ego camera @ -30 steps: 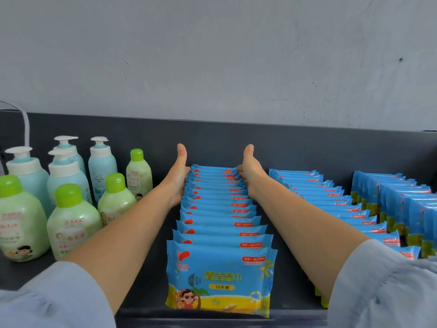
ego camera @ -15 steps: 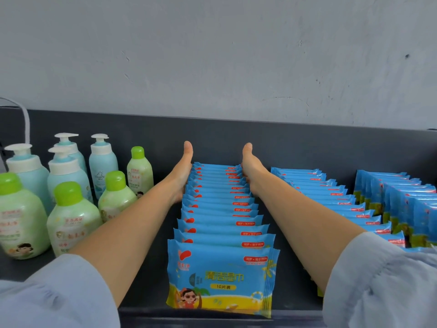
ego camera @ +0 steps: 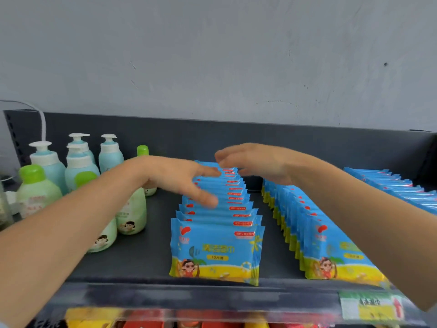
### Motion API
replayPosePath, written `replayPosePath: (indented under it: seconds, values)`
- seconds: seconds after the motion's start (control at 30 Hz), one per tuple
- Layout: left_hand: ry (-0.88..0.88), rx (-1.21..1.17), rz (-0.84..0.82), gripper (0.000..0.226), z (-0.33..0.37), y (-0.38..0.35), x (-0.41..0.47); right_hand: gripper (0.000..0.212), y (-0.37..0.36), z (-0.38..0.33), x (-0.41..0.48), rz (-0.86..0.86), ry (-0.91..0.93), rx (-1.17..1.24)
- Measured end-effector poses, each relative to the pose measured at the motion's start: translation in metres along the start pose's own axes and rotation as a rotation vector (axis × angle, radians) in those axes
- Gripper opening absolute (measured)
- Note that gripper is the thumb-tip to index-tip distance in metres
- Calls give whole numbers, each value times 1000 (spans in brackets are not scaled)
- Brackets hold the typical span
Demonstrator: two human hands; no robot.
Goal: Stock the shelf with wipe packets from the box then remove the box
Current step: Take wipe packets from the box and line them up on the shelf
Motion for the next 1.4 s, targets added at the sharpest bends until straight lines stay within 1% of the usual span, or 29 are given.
replayPosePath:
  seconds: [0.03, 0.07, 0.1, 0.13, 0.2, 0.27, 0.3, 0.37, 0.43, 0.5, 0.57, 0.73, 1.0, 1.13, 1.2, 1.27, 1.33, 1.4]
  values:
    - [-6, 108, -47, 78, 0, -5, -4, 57, -5, -2, -14, -81, 34, -128]
    - [9, 235, -75, 102, 0, -11, -9, 69, -10, -1, -25, -142, 77, -303]
    - [16, 359, -95, 120, -1, -18, -13, 84, -14, 0, -33, -180, 120, -474]
    - [-3, 464, -104, 131, -2, -25, -16, 96, -20, 3, -39, -212, 154, -584]
    - [-55, 572, -82, 138, -4, -35, -19, 112, -31, 8, -45, -256, 206, -692]
    - [-35, 617, -39, 135, -3, -43, -23, 127, -38, 16, -50, -245, 237, -835]
    - [-28, 633, -5, 133, -3, -46, -25, 132, -40, 20, -52, -216, 262, -913]
    - [-24, 652, 74, 129, -2, -52, -28, 132, -43, 25, -56, -150, 314, -997]
    - [-24, 647, 139, 125, 0, -55, -31, 125, -46, 27, -57, -111, 338, -993]
    - [-39, 651, 204, 117, 3, -55, -33, 113, -47, 26, -56, -68, 361, -984]
    - [-70, 652, 255, 108, 6, -55, -35, 106, -48, 26, -56, -37, 378, -978]
    - [-44, 648, 189, 118, 2, -60, -37, 108, -51, 27, -63, -41, 366, -911]
    - [-48, 635, 187, 120, 1, -56, -37, 109, -54, 25, -62, -12, 301, -849]
    - [-44, 631, 161, 120, 3, -53, -39, 112, -44, 23, -70, -49, 235, -742]
    - [-59, 620, 171, 116, 9, -51, -40, 110, -36, 24, -74, -36, 202, -687]
    - [-96, 592, 211, 106, 22, -48, -38, 108, -23, 24, -79, 4, 172, -645]
    - [-153, 564, 269, 96, 39, -46, -33, 105, -5, 26, -84, 72, 128, -599]
    - [-200, 529, 317, 91, 58, -46, -29, 98, 20, 31, -89, 171, 73, -576]
Point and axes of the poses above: each hand's wrist, its own x-axis towards the middle knuckle, its own y-axis out of the back of the hand, z = x × y, the point moved 4 cm from there along x, towards the middle knuckle, and after that the axes turned 15 degrees about z, right-handed, at the moved point
